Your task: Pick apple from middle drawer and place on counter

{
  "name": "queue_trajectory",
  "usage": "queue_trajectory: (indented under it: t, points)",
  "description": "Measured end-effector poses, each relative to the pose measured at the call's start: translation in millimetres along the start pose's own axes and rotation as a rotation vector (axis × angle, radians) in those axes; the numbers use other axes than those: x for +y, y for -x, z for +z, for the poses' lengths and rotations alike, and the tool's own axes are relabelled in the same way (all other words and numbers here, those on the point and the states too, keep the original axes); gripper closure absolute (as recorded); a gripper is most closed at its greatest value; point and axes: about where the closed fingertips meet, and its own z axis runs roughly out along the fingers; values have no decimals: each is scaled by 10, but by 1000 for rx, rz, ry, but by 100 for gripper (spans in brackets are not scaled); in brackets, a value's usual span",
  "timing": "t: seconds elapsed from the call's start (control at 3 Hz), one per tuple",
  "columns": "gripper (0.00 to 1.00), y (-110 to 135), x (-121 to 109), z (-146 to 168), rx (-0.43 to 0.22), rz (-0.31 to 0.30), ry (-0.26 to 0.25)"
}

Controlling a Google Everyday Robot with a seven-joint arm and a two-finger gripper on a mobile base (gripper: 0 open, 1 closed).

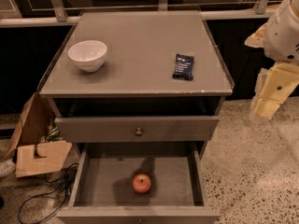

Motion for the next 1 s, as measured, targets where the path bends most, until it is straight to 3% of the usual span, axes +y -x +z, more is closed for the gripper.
queue_trajectory:
  t: [0.33,0.67,1.0]
  points:
    - [0,76,206,196,-16,-20,23]
    - [0,81,221,205,-18,-19,23]
    - [0,133,374,295,-40,-13,22]
